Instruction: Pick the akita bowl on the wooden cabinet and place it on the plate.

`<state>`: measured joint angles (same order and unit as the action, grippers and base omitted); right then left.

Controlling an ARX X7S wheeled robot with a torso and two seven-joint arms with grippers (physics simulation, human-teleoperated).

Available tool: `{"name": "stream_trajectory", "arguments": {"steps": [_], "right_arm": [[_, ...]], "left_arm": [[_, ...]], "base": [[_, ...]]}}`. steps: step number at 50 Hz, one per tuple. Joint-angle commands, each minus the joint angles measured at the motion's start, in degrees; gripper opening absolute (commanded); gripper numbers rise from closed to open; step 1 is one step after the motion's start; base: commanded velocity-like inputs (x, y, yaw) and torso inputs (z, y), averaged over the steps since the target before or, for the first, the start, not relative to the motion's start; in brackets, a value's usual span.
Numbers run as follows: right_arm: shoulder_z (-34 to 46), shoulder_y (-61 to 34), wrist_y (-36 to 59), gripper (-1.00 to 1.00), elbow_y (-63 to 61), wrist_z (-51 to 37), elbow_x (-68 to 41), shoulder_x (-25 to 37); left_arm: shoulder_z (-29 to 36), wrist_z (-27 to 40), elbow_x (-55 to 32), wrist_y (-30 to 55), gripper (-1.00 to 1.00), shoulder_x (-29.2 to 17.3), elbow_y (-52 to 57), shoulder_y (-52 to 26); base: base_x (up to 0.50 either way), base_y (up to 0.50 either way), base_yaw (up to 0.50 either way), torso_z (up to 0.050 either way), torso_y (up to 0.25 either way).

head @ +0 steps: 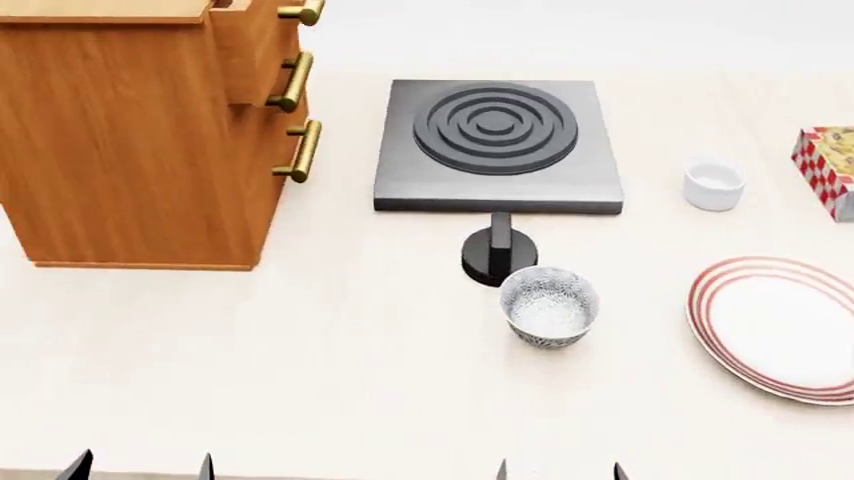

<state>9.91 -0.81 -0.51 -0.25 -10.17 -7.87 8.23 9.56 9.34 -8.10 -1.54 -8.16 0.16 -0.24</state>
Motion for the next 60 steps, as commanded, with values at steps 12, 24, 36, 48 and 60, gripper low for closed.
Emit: {"name": "stream_trajectory", "arguments": {"steps": [12, 24, 36, 48, 60], "right_arm": [[0.7, -0.3, -0.2, 1.00, 0.3, -0.8, -1.1, 0.6], [1.3, -0.2, 0.1, 1.00, 0.0, -1.5, -1.0, 1.1], [1.6, -0.1, 0.2, 1.00, -0.3, -2.2, -1.3, 1.3], [0.2, 2.2, 4.2, 1.00, -14.2, -5.7, -1.1, 3.2], [0.3, -0.3, 10.3, 1.00, -22.7, -6.6, -1.8, 5.2]], "left_arm": [[0.9, 0.8, -0.8, -0.2, 1.00, -0.7, -0.5, -0.4], [1.3, 1.3, -1.2, -0.2, 1.00, -1.1, -0.1, -0.2], [1.9, 3.5, 0.4, 1.0, 1.00, -1.3, 0.1, -0.4], [2.4, 4.7, -0.2, 9.2, 1.00, -2.3, 8.0, -1.6], [3.5, 7.2, 1.7, 18.2, 1.00, -3.3, 17.5, -4.7]], "base": [[0.00, 0.44, 0.00, 0.000, 0.000], [0.00, 0.04, 0.00, 0.000, 0.000], [0.00, 0.17, 0.00, 0.000, 0.000], [0.00, 0.00, 0.00, 0.000, 0.000], [0.00, 0.00, 0.00, 0.000, 0.000]]}}
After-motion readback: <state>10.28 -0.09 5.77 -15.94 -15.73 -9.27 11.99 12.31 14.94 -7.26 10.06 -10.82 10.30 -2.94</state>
